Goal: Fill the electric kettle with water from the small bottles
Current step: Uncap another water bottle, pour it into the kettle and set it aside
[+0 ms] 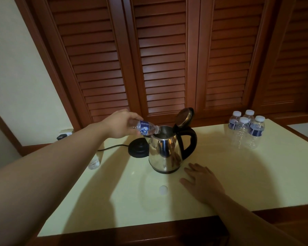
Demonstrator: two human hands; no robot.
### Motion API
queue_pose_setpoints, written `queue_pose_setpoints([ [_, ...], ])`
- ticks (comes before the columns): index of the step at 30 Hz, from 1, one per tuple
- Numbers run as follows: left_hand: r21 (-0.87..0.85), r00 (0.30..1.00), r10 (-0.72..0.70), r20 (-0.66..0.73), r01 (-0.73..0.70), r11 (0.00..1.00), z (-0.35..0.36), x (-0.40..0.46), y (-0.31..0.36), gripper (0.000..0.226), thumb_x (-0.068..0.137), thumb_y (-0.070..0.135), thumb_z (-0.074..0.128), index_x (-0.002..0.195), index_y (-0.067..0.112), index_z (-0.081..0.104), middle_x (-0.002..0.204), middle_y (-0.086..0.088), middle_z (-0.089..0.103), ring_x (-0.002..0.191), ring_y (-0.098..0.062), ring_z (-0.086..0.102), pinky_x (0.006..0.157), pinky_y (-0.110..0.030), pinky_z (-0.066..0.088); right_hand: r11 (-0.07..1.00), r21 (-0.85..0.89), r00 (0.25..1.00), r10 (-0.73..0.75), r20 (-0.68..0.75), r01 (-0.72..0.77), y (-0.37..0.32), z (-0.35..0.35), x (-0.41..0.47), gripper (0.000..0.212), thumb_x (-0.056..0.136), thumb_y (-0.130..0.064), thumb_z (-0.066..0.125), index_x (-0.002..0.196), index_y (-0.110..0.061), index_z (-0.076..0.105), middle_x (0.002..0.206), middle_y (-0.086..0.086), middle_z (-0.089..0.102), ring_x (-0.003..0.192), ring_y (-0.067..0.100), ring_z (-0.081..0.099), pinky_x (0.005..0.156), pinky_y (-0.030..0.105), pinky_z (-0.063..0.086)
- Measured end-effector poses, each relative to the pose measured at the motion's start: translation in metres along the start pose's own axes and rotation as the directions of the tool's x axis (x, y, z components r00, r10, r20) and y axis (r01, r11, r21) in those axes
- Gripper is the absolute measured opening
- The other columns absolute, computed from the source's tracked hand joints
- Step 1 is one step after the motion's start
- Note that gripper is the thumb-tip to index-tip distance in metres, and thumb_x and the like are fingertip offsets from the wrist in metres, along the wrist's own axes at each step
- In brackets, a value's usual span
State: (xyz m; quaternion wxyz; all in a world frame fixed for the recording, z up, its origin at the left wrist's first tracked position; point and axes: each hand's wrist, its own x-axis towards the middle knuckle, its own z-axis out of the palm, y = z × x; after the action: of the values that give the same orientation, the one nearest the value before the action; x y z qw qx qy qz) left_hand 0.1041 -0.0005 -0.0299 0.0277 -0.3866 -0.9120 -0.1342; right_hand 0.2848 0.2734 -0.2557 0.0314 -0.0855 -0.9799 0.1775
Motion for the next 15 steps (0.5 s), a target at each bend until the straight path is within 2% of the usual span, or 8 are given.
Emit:
queue_pose_setpoints([
  [4, -0.052, 1.0, -0.02, 0.002, 0.02, 0.998, -0.0016, -0.0004, 0.0015, 0.056, 0.083, 0.034, 0.086, 0.134, 0.027, 0.065, 0.114, 0.003, 0.064, 0.109, -0.014, 0.069, 0.102, -0.042, 0.055, 1.0, -0.006, 1.0, -0.001, -0.005, 0.001, 0.0014, 0.0016, 0.0004, 0.07, 0.098, -0.069, 0.039, 0.159, -0.035, 0.035, 0.17, -0.013, 0.021, 0.156, 0.008, 0.012, 0.127, 0.035, 0.004],
  [9, -0.004, 0.999, -0.014, -0.047, 0.014, 1.0, -0.0054, -0.0021, 0.0098, 0.057, 0.083, 0.038, 0.086, 0.134, 0.026, 0.067, 0.103, 0.009, 0.057, 0.104, -0.016, 0.065, 0.101, -0.039, 0.053, 1.0, -0.009, 1.0, -0.011, -0.01, 0.011, 0.001, 0.0007, -0.0009, 0.069, 0.099, -0.068, 0.04, 0.159, -0.034, 0.035, 0.17, -0.012, 0.021, 0.157, 0.009, 0.013, 0.127, 0.035, 0.005],
  [15, -0.038, 0.998, -0.021, -0.056, 0.018, 0.999, -0.0064, -0.001, 0.0074, 0.062, 0.077, 0.046, 0.087, 0.132, 0.031, 0.063, 0.12, 0.003, 0.064, 0.109, -0.015, 0.066, 0.098, -0.044, 0.057, 1.0, 0.002, 1.0, -0.005, -0.017, 0.005, 0.0006, 0.0005, 0.0003, 0.069, 0.098, -0.068, 0.041, 0.158, -0.034, 0.037, 0.169, -0.011, 0.023, 0.156, 0.009, 0.014, 0.128, 0.035, 0.006],
])
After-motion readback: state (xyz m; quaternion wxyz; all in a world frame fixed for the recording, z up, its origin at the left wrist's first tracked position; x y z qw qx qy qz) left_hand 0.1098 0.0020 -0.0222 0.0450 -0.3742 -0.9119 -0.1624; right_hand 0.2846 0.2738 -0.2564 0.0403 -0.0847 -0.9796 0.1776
